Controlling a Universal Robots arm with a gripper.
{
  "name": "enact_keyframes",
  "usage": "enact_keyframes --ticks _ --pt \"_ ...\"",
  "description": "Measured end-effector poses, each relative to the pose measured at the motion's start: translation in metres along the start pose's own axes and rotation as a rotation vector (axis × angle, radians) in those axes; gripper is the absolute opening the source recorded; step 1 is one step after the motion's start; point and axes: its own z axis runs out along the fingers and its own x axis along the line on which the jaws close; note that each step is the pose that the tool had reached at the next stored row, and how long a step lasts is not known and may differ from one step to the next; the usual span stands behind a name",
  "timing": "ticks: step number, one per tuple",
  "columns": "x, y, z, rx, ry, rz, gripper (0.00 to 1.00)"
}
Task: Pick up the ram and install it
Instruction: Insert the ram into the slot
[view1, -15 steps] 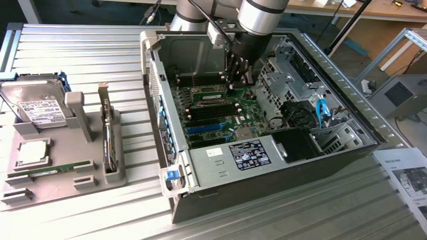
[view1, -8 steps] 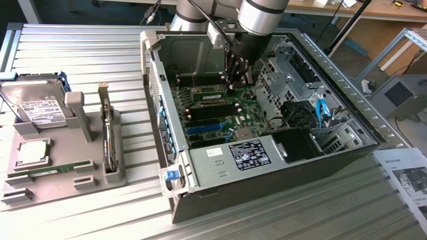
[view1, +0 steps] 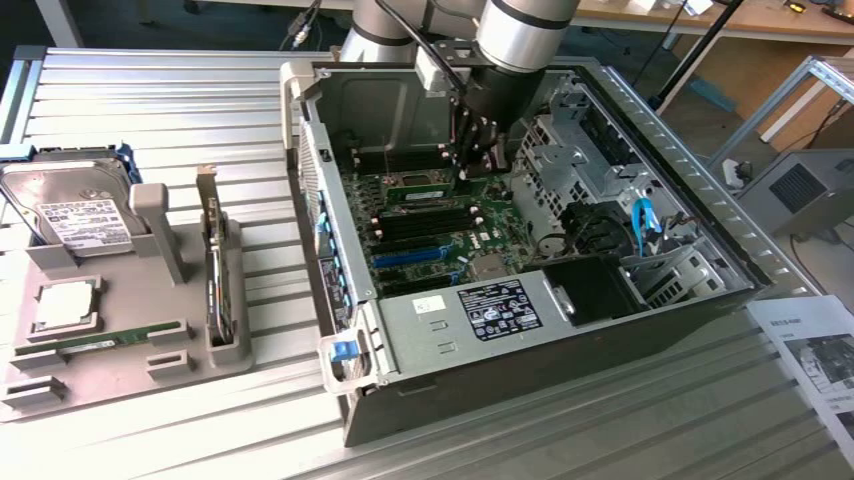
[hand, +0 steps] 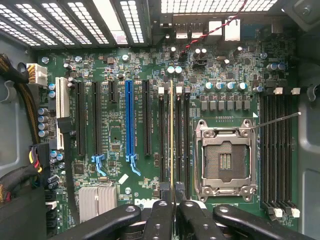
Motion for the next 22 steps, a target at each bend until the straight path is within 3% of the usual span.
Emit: enact_keyframes --ticks 6,15,22 --pt "-0.0001 -0.0058 0.0000 0.0001 -0.0002 0.000 0.12" --pt "0.0018 -0.0073 0.0006 0.0000 -0.0001 0.000 0.12" --pt "0.0026 -0.0076 0.0075 0.0000 -0.0002 0.000 0.12"
